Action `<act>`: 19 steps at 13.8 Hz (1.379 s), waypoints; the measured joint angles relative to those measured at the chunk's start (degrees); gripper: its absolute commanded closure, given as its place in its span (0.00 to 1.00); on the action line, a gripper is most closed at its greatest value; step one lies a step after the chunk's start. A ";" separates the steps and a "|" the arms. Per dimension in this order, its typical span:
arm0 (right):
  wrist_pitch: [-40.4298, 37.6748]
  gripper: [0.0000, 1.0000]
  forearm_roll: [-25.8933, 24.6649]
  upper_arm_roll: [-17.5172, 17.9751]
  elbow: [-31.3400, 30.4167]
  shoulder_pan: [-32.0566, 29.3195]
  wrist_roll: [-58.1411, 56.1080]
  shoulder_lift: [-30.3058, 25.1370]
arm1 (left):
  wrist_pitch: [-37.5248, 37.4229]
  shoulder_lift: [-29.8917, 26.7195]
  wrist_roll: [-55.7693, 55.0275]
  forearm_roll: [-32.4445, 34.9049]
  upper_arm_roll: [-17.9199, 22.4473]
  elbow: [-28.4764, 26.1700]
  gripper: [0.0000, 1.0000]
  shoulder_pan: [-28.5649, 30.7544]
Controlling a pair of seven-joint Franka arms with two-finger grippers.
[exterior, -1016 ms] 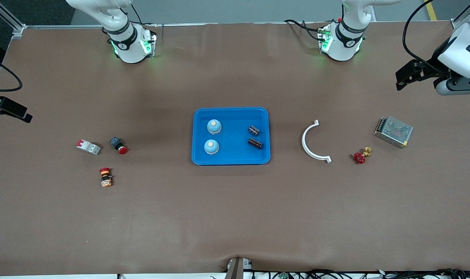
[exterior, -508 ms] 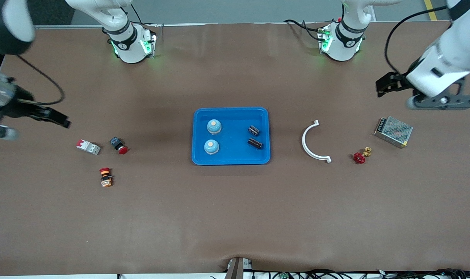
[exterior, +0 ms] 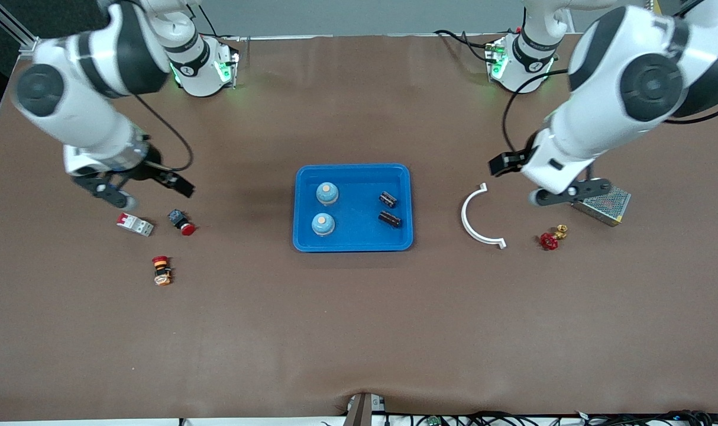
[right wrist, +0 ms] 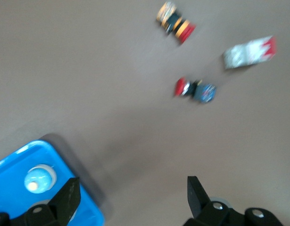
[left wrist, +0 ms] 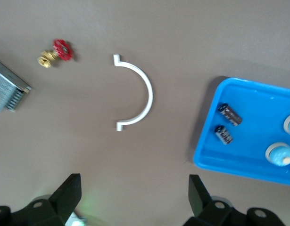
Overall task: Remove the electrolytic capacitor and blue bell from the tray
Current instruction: 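Grasp a light-blue bell with the right gripper while the left gripper grasps a capacitor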
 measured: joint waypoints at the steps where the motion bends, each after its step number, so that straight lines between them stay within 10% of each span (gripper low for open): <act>1: 3.81 0.00 0.00 0.20 -2.47 2.88 4.21 0.01 | 1.80 0.90 -4.11 -0.06 -0.03 -0.80 0.00 -1.42; 11: 26.46 0.00 -0.01 0.47 -10.24 23.32 36.84 11.08 | 21.09 16.58 -35.65 -0.14 -0.20 -2.41 0.00 -14.60; 19: 31.25 0.00 -0.24 0.36 -3.27 27.92 44.54 24.46 | 34.16 21.98 -43.91 -0.14 -0.20 -8.61 0.17 -18.85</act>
